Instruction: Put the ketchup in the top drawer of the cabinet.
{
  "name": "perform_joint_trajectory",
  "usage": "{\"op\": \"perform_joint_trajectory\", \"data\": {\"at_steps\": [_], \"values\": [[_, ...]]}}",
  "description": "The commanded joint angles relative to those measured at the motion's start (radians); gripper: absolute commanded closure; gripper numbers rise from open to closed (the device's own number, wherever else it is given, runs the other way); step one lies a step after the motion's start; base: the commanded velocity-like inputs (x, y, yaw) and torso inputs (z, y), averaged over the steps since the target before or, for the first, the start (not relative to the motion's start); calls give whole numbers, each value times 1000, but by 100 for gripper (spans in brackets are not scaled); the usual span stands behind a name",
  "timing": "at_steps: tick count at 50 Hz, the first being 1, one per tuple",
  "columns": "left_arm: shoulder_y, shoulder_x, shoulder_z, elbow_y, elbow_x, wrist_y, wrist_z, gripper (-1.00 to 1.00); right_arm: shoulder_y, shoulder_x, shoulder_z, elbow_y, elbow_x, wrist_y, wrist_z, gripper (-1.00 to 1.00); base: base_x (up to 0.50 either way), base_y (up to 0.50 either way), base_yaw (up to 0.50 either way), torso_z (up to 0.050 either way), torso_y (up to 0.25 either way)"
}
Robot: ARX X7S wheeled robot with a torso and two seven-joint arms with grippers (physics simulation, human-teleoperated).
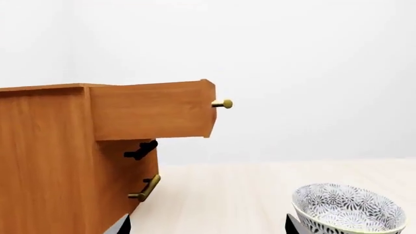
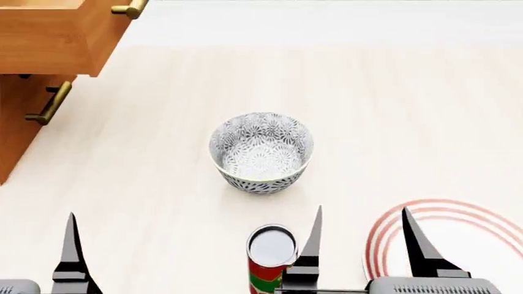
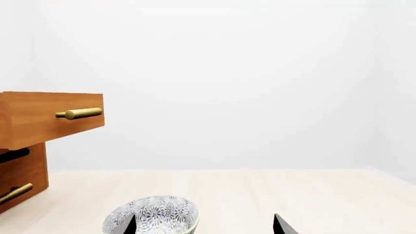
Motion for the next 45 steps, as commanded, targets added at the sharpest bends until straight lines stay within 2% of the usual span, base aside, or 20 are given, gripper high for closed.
{"op": "perform_joint_trajectory", "data": {"at_steps": [1,25,31,45], "values": [[-5,-10,4,-10,-12,7,-9,-100,2,11,-10,7,10,-6,7,-100,500,0,0,0,0],[-1,-26,16,1,-25,-3,-34,-100,-10,29,-15,14,33,-28,22,-100,500,0,0,0,0],[-2,-28,19,-14,-29,4,-38,-100,-14,34,-11,14,63,-38,11,-100,0,31,0,0,3],[-6,-37,23,-25,-42,7,-44,-100,1,42,-22,14,65,-7,33,-100,0,500,0,0,0]]}}
